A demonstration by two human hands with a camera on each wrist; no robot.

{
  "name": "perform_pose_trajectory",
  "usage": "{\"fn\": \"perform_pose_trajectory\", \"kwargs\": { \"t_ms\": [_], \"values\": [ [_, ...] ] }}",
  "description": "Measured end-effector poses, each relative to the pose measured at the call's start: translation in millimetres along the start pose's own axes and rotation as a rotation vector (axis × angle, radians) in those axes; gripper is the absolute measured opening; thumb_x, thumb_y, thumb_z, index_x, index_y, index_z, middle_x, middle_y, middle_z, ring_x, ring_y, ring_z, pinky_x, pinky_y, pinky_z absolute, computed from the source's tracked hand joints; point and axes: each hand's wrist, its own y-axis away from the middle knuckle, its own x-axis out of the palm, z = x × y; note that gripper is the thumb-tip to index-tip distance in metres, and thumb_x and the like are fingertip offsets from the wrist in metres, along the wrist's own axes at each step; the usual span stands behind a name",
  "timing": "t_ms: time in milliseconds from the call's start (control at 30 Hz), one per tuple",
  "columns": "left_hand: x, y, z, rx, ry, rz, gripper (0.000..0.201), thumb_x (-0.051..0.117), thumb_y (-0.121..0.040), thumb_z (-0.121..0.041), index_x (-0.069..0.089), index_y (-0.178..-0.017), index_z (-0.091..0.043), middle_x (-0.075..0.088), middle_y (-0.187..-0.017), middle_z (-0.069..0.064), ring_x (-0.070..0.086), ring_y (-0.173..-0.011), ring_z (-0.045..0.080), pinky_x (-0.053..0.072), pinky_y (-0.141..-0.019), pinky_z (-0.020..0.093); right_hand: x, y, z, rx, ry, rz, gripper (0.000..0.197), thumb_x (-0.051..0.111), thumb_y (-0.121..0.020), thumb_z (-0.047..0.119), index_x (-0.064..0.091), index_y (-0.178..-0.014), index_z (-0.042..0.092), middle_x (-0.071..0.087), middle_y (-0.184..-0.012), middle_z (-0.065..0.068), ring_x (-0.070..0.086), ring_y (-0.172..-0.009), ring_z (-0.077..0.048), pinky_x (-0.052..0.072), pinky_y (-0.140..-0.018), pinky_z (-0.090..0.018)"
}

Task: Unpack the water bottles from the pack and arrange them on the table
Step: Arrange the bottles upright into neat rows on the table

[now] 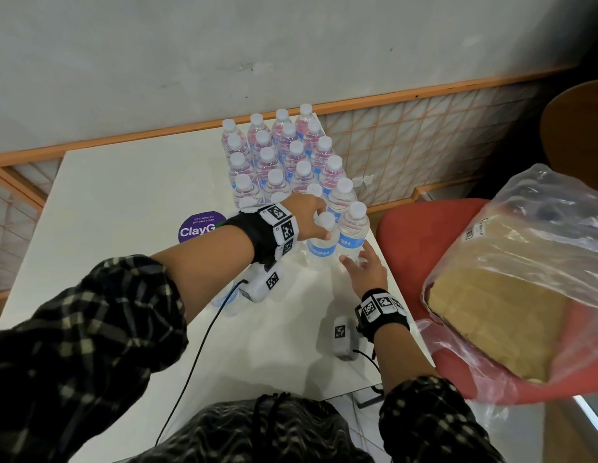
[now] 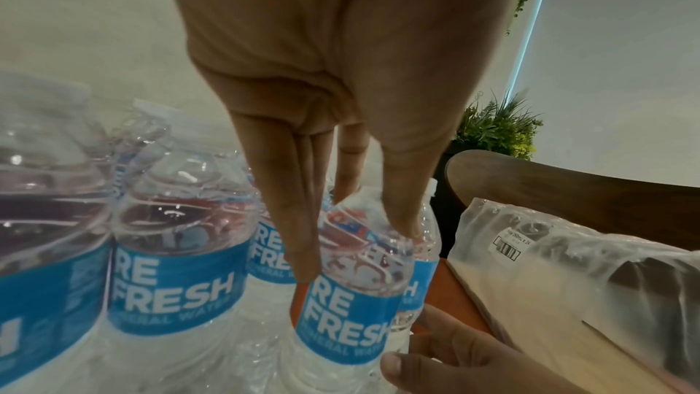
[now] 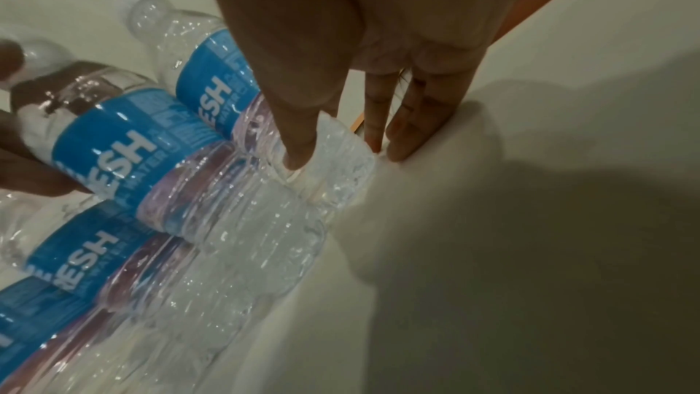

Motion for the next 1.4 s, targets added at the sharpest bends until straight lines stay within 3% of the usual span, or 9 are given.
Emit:
{"fn": "perform_pose_trajectory", "kwargs": {
  "t_ms": [100,233,433,600,1000,1300,1400],
  "values": [
    [-0.2,-1.7,-1.4,-0.002,-0.016,0.014,0.045,0.069,-0.082,-0.036,0.056,-0.115,-0.007,0.048,-0.067,-0.008,0.058,-0.091,0.023,0.041,-0.077,0.029,-1.9,0.6,2.4,0.001,-0.001,0.006,0.057,0.067,-0.08,0.042,0.043,-0.132,0.044,0.058,-0.124,0.0,0.052,-0.114,-0.024,0.042,-0.102,-0.043],
    [2.3,-1.0,-1.7,-0.006,-0.016,-0.011,0.047,0.069,-0.083,-0.033,0.056,-0.12,-0.008,0.063,-0.106,0.011,0.058,-0.103,0.027,0.039,-0.077,0.027,-3.1,2.7,5.0,0.001,-0.023,0.003,0.057,0.068,-0.081,0.04,0.045,-0.133,0.04,0.058,-0.125,-0.002,0.052,-0.115,-0.023,0.042,-0.102,-0.042],
    [5.7,-0.9,4.1,-0.061,-0.046,0.039,0.065,0.074,-0.078,-0.036,0.048,-0.131,-0.009,0.055,-0.129,0.009,0.054,-0.116,0.026,0.041,-0.087,0.029,-2.9,6.5,7.7,0.009,-0.044,-0.005,0.059,0.069,-0.081,0.039,0.045,-0.134,0.038,0.058,-0.126,-0.003,0.053,-0.116,-0.023,0.042,-0.103,-0.042],
    [11.1,-2.5,-0.7,-0.062,-0.043,0.033,0.053,0.073,-0.08,-0.031,0.051,-0.12,-0.005,0.059,-0.12,0.013,0.057,-0.107,0.028,0.045,-0.084,0.032,-7.0,9.2,11.9,0.011,-0.054,0.002,0.058,0.068,-0.083,0.034,0.045,-0.136,0.034,0.057,-0.128,-0.005,0.054,-0.116,-0.022,0.042,-0.101,-0.037],
    [15.3,-3.5,-3.8,-0.08,-0.035,0.02,0.052,0.071,-0.082,-0.03,0.049,-0.121,-0.003,0.056,-0.12,0.015,0.056,-0.107,0.029,0.042,-0.078,0.03,-12.4,14.7,19.8,0.028,-0.096,0.001,0.056,0.067,-0.086,0.027,0.045,-0.138,0.029,0.054,-0.131,-0.007,0.054,-0.113,-0.02,0.039,-0.094,-0.028],
    [11.6,-2.3,-4.2,-0.08,-0.046,0.037,0.054,0.071,-0.082,-0.031,0.049,-0.122,-0.004,0.057,-0.119,0.014,0.057,-0.106,0.028,0.041,-0.077,0.028,-15.0,16.0,21.6,0.022,-0.075,0.016,0.055,0.067,-0.086,0.028,0.046,-0.136,0.031,0.055,-0.129,-0.007,0.055,-0.111,-0.019,0.041,-0.097,-0.031],
    [5.3,4.6,-4.3,-0.096,-0.044,0.079,0.056,0.069,-0.083,-0.036,0.048,-0.125,-0.005,0.057,-0.094,0.004,0.055,-0.095,0.022,0.039,-0.074,0.028,-14.7,15.1,21.2,0.046,-0.087,0.019,0.059,0.068,-0.085,0.024,0.043,-0.139,0.029,0.054,-0.129,-0.005,0.054,-0.112,-0.02,0.041,-0.097,-0.03]
  ]
}}
